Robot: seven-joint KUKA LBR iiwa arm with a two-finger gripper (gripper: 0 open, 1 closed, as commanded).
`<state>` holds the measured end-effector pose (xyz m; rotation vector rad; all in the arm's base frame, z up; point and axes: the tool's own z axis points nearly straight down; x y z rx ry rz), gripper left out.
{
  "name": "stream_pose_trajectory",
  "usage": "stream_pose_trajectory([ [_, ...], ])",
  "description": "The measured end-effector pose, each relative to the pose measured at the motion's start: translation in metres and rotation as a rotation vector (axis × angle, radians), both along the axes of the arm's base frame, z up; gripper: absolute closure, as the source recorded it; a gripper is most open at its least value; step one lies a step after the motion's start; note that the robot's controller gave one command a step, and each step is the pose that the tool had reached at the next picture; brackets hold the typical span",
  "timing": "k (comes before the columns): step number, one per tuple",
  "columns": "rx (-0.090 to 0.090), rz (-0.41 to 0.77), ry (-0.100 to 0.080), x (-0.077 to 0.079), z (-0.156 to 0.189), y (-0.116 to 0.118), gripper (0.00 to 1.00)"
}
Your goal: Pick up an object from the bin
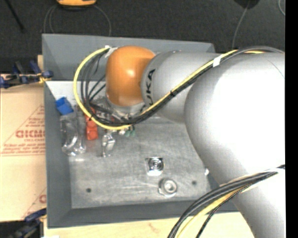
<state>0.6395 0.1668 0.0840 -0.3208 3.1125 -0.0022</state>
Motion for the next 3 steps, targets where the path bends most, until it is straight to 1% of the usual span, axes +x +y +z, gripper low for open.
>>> stream_pose_trajectory([
  [1, -0.007, 0.097, 0.007, -0.0013, -0.0007, 0.0028, 0.00],
  [2, -0.010, 0.195, 0.007, -0.0002, 0.0004, 0.0038, 0.00],
  [3, -0.011, 0.158, 0.004, 0.0025, 0.0016, 0.0108, 0.00],
])
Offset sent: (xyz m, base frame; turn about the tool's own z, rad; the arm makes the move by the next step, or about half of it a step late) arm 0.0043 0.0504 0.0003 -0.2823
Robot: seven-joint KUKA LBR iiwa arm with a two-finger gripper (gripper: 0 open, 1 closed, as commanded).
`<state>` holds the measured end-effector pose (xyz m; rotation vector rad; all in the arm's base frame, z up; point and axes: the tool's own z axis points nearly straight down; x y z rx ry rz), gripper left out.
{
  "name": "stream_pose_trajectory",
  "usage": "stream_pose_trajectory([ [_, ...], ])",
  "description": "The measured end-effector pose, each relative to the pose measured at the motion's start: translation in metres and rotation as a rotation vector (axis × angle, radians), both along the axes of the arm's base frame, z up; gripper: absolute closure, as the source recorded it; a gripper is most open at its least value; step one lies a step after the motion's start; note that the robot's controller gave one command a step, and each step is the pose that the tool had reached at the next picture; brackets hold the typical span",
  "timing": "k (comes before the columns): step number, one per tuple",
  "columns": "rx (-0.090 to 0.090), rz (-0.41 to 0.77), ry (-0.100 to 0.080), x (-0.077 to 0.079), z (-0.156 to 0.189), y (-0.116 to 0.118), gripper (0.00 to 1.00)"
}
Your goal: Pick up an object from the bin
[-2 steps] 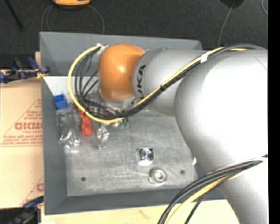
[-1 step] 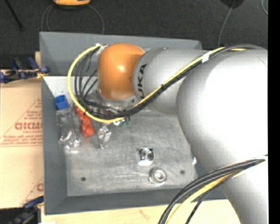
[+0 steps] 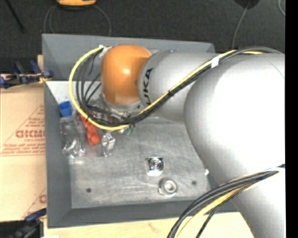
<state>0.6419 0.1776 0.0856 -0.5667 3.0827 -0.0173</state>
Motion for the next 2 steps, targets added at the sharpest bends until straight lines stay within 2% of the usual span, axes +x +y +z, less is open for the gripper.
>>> stream_pose_trajectory([
  [1, 0.003, 0.044, 0.002, -0.0004, 0.0004, 0.0027, 0.00],
  [2, 0.000, 0.174, 0.004, -0.0002, -0.0022, 0.0102, 0.00],
])
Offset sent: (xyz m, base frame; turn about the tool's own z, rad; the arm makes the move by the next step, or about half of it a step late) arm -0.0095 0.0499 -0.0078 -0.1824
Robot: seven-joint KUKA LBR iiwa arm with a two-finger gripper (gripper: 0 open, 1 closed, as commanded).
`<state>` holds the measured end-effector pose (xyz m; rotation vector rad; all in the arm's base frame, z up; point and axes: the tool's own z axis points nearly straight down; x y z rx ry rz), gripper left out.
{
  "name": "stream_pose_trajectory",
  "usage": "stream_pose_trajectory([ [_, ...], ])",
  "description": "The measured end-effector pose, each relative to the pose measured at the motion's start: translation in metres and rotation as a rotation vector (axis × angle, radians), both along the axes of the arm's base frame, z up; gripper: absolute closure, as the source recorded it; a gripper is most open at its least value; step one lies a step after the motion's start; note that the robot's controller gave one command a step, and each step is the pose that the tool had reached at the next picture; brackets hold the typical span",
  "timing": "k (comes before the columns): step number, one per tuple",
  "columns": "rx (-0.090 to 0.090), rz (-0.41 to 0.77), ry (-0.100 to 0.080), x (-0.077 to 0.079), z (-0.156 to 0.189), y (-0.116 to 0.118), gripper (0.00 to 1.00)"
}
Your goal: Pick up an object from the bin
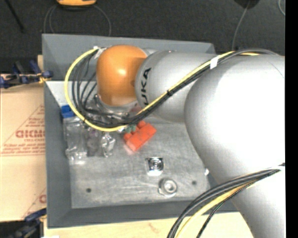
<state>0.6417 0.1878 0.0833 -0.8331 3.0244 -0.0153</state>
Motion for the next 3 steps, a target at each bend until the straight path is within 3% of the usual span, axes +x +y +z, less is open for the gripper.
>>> stream_pose_trajectory([
  [1, 0.011, -0.041, 0.000, -0.016, -0.005, -0.047, 0.00],
  [2, 0.012, -0.014, -0.007, 0.001, -0.006, -0.108, 0.00],
  [3, 0.012, 0.079, -0.009, -0.001, -0.007, -0.147, 0.00],
])
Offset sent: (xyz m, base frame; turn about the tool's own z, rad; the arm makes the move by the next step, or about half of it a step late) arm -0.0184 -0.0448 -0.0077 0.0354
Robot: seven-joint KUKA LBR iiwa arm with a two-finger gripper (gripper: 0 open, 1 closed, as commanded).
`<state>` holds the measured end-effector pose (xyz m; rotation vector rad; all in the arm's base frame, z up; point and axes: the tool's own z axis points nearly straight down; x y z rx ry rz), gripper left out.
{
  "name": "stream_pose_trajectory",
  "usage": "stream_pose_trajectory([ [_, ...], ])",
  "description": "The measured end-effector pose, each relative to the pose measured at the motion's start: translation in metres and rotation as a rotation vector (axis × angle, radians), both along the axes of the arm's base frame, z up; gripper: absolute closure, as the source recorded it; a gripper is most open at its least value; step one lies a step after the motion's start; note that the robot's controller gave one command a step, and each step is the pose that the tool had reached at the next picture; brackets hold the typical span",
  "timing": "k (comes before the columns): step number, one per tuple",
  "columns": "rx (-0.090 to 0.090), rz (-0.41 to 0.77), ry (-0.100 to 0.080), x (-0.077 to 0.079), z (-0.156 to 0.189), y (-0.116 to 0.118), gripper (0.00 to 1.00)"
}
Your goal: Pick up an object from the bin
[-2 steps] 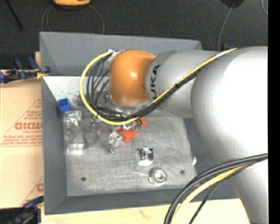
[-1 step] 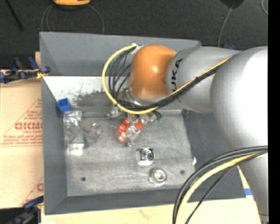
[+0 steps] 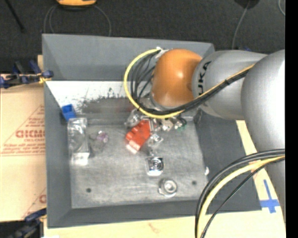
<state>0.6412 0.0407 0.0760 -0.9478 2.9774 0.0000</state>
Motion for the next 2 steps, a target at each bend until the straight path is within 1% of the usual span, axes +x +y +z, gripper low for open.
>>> stream_pose_trajectory([
  [1, 0.001, 0.001, -0.006, 0.002, 0.003, 0.001, 1.00],
  [2, -0.005, -0.002, 0.002, 0.007, 0.152, 0.007, 1.00],
])
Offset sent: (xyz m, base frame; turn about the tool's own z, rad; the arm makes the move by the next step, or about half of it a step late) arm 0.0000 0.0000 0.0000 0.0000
